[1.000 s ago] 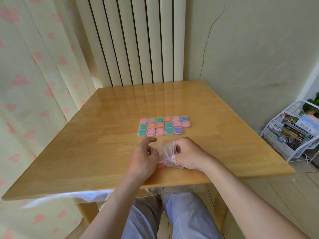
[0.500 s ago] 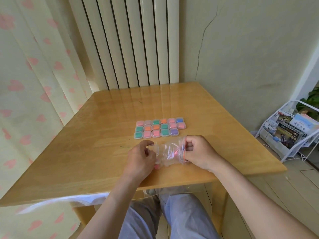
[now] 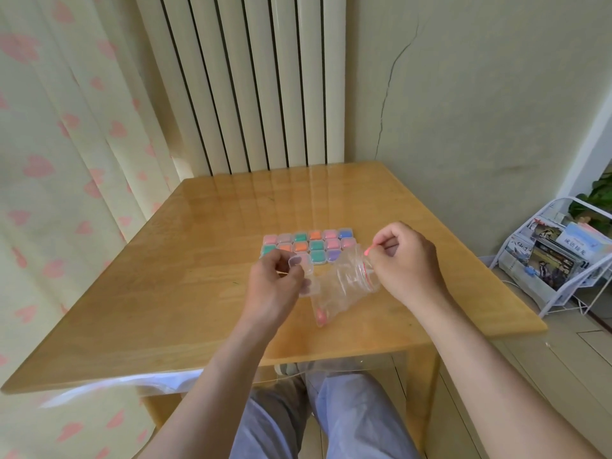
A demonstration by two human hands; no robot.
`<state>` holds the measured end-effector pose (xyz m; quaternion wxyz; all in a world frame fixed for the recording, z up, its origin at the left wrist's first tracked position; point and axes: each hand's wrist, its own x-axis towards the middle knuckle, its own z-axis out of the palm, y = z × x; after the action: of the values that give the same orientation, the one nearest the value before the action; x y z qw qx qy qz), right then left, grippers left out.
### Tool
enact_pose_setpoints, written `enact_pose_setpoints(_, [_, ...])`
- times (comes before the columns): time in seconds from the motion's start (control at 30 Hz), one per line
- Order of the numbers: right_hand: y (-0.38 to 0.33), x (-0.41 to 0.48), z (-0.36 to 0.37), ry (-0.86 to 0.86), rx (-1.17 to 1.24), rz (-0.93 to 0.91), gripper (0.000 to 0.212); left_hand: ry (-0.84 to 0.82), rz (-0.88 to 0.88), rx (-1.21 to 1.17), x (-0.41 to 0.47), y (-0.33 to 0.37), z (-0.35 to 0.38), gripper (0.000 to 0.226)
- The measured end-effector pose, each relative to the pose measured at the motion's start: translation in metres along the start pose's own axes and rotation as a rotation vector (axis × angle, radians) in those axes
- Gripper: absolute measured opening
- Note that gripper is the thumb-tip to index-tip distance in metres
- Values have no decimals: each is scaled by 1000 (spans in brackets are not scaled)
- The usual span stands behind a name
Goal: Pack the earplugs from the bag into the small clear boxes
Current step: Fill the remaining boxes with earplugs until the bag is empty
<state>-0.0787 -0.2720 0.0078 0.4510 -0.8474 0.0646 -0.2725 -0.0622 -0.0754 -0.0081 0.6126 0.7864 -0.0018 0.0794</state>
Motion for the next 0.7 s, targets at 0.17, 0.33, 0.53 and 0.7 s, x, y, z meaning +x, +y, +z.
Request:
enact_pose_setpoints(0.17, [-7,-9,11,-82,234,-18,14,-55,-58,-86,0,3,4,15])
enact_pose_setpoints(0.33, [-8,-24,27,-255,303,-83,21,-83,-69,-135,-4,8,9,20])
enact_pose_setpoints(0.53, [-2,-27,35,-269,256,-93,18,-113,-84,-212,-4,9,10,18])
enact_pose_setpoints(0.7, [1,-28,35,-270,242,-103,18,-178,-110,-278,-7,11,9,15])
